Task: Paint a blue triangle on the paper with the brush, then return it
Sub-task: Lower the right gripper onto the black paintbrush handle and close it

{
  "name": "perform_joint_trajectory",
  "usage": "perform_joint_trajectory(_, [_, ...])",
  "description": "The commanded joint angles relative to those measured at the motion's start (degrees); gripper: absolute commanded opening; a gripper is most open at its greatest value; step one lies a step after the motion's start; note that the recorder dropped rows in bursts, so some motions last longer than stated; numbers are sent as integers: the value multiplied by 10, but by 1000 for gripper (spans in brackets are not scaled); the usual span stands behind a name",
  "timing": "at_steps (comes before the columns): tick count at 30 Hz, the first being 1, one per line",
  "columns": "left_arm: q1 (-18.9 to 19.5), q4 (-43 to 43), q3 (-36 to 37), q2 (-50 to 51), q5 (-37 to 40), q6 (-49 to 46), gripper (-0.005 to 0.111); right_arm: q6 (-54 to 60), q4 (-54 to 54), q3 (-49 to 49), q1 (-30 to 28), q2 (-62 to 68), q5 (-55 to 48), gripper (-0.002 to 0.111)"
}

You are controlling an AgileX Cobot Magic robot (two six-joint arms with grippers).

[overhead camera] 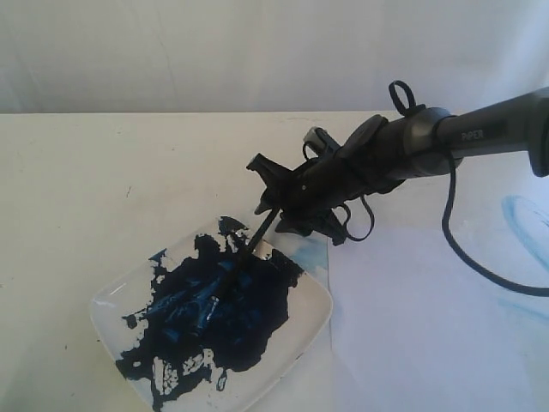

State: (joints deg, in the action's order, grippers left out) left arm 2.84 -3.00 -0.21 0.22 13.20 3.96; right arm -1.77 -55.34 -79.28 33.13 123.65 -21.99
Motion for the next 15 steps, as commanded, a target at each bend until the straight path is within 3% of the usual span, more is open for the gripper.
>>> perform_joint_trajectory(1, [-3,0,2,-2,-2,1,0,5,-6,-3,1,-1,9,34])
perform_joint_trajectory(15, [-3,0,2,-2,-2,1,0,5,-16,-3,1,-1,16,31])
